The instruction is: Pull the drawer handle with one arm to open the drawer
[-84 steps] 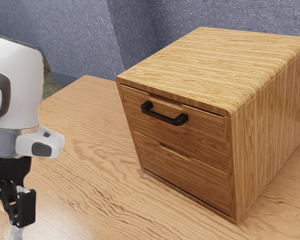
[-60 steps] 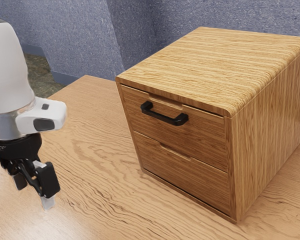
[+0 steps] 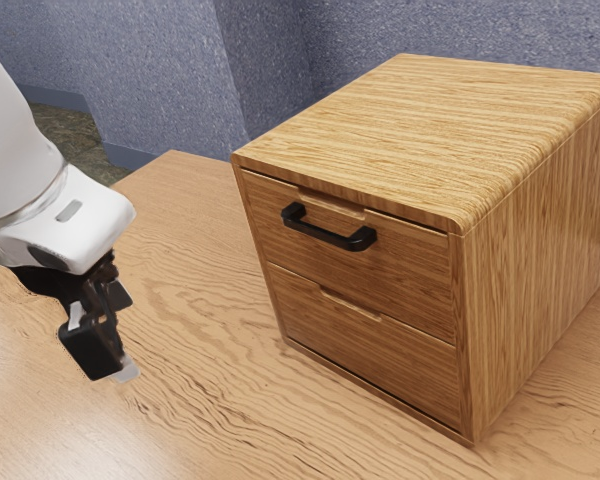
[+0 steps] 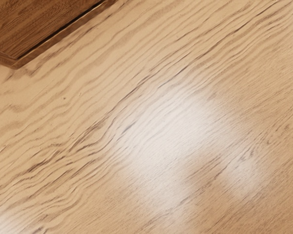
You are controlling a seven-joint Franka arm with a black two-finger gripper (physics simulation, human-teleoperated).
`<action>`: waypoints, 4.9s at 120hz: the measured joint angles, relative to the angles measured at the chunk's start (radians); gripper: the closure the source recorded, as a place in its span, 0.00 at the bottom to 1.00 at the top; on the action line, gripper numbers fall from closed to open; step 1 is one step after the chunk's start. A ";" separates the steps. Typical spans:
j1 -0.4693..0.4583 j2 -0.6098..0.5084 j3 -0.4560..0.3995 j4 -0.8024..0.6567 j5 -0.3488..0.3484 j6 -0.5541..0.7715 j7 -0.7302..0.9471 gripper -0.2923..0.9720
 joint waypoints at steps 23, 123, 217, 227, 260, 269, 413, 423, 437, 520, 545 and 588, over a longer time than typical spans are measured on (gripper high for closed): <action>-0.047 0.039 -0.015 0.003 0.003 0.155 0.278 0.23; 0.004 0.208 -0.050 0.025 -0.048 0.525 0.794 0.23; 0.037 0.292 -0.048 0.042 -0.056 0.582 0.891 0.23; 0.039 0.293 -0.048 0.042 -0.056 0.581 0.895 0.23; 0.039 0.285 -0.050 0.041 -0.057 0.581 0.901 0.31; 0.040 0.279 -0.051 0.040 -0.059 0.582 0.901 0.36; 0.046 0.191 -0.049 -0.023 -0.059 0.551 0.821 0.72; 0.047 0.176 -0.047 -0.034 -0.059 0.551 0.818 0.73; 0.047 0.143 -0.047 -0.057 -0.059 0.549 0.814 0.74; 0.046 -0.010 -0.063 -0.187 -0.062 0.539 0.785 0.73; 0.047 -0.053 -0.062 -0.213 -0.063 0.537 0.777 0.73; 0.047 -0.128 -0.062 -0.257 -0.067 0.525 0.768 0.74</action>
